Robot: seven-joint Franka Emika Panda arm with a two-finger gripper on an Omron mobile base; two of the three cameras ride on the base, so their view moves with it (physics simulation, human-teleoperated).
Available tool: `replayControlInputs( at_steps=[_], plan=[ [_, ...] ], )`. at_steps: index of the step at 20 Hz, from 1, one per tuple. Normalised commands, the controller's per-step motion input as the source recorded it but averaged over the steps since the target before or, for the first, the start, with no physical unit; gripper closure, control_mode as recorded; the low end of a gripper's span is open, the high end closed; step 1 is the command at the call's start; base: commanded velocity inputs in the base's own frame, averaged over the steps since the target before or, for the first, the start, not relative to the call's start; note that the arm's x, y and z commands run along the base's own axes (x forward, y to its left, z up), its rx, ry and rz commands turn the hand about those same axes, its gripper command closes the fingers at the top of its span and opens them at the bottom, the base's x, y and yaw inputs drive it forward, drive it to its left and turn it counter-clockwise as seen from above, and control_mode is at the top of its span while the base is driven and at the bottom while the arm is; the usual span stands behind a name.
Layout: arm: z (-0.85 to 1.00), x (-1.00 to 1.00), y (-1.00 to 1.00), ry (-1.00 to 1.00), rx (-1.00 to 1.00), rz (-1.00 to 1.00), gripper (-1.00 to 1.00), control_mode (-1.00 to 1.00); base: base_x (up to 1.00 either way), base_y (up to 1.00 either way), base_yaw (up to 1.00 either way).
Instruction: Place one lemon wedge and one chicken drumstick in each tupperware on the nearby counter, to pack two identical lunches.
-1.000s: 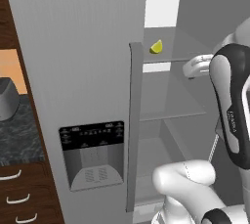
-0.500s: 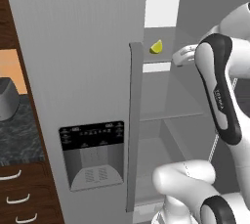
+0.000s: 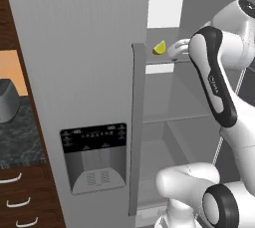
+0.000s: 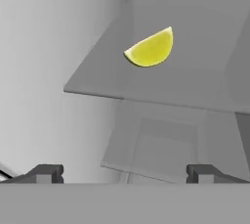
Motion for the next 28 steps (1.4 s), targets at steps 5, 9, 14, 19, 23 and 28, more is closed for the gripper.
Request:
replayControlInputs(
  at_steps=[5, 9, 14, 19, 23, 28],
  plan=[
    [0.0, 0.37, 0.0, -0.01, 0.0, 0.19, -1.0, -1.0, 0.0, 0.0, 0.0],
    [-0.03, 0.48, 0.0, 0.0, 0.0, 0.16, -1.0, -1.0, 0.0, 0.0, 0.0],
    [-0.15, 0.49, 0.02, 0.0, -0.02, 0.01, -1.0, -1.0, 0.0, 0.0, 0.0],
    [-0.13, 0.38, 0.06, -0.03, -0.01, 0.0, -1.0, -1.0, 0.0, 0.0, 0.0],
    [-0.04, 0.4, 0.11, 0.0, 0.0, 0.0, -1.0, -1.0, 0.0, 0.0, 0.0],
    [-0.09, 0.36, 0.05, 0.0, 0.0, 0.0, -1.0, -1.0, 0.0, 0.0, 0.0]
  ],
)
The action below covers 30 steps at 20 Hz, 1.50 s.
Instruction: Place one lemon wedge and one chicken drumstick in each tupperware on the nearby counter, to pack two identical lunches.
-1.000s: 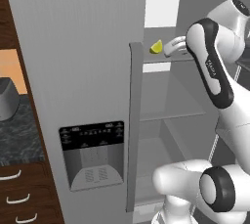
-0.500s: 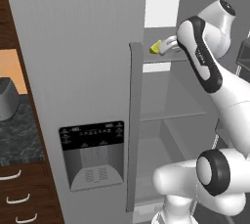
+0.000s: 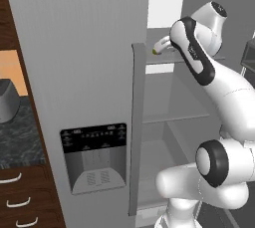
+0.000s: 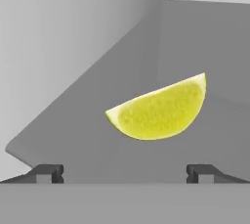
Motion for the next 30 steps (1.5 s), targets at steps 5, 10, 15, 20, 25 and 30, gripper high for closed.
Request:
replayControlInputs(
  at_steps=[5, 10, 15, 20, 25, 30],
  plan=[
    [-0.24, 0.24, 0.01, -0.03, 0.0, 0.0, -1.0, -1.0, 0.0, 0.0, 0.0],
    [-0.1, 0.13, 0.13, -0.16, -0.01, 0.0, -1.0, -1.0, 0.0, 0.0, 0.0],
    [-0.06, 0.23, 0.07, -0.11, -0.01, 0.0, -1.0, -1.0, 0.0, 0.0, 0.0],
    [-0.03, 0.43, 0.0, 0.0, 0.0, 0.0, -1.0, -1.0, 0.0, 0.0, 0.0],
    [-0.04, 0.46, 0.0, 0.0, 0.0, 0.0, -1.0, -1.0, 0.0, 0.0, 0.0],
    [-0.1, 0.42, 0.0, 0.0, 0.0, 0.0, -1.0, -1.0, 0.0, 0.0, 0.0]
  ],
)
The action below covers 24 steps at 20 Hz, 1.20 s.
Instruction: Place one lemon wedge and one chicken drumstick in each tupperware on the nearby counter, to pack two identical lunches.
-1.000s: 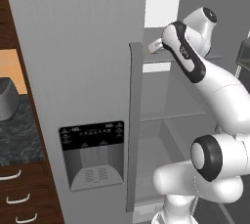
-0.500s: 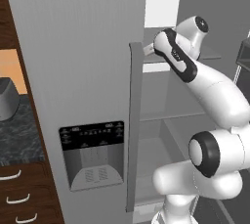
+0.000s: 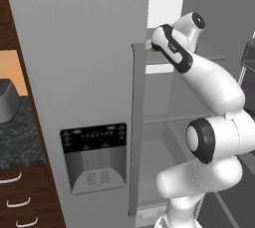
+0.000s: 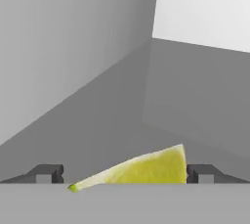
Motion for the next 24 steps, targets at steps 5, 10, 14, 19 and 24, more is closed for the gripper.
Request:
replayControlInputs(
  at_steps=[5, 10, 14, 19, 24],
  plan=[
    [-0.31, 0.16, -0.1, 0.05, 0.0, 0.0, 1.0, -1.0, 0.0, 0.0, 0.0],
    [-0.56, 0.0, -0.38, 0.09, 0.0, -0.01, 1.0, -1.0, 0.0, 0.0, 0.0],
    [-0.57, -0.03, -0.17, -0.04, -0.01, 0.0, 1.0, -1.0, 0.0, 0.0, 0.0],
    [-0.39, -0.68, 0.0, -0.25, -0.09, -0.03, 1.0, -1.0, 0.0, 0.0, 0.0],
    [0.23, -1.0, 0.0, -0.03, -0.01, -0.09, 1.0, -1.0, 0.0, 0.0, 0.0]
  ],
)
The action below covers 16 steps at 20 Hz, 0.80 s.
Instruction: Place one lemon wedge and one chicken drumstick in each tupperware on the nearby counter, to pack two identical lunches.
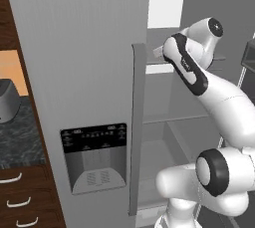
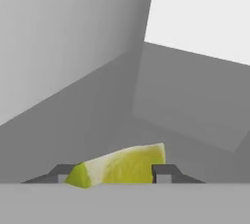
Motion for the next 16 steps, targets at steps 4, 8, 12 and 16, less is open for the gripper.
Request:
replayControlInputs(
  at_steps=[4, 8, 12, 16],
  plan=[
    [0.98, -1.0, 0.0, 0.2, 0.0, -0.07, 1.0, -1.0, 0.0, 0.0, 0.0],
    [0.25, -1.0, -0.03, 0.07, -0.02, -0.08, 1.0, -1.0, 0.0, 0.0, 0.0],
    [-0.21, -1.0, -0.14, 0.0, -0.02, -0.07, 1.0, -1.0, 0.0, 0.0, 0.0],
    [-0.41, -1.0, -0.15, -0.1, 0.0, -0.08, 1.0, -1.0, 0.0, 0.0, 0.0]
  ],
)
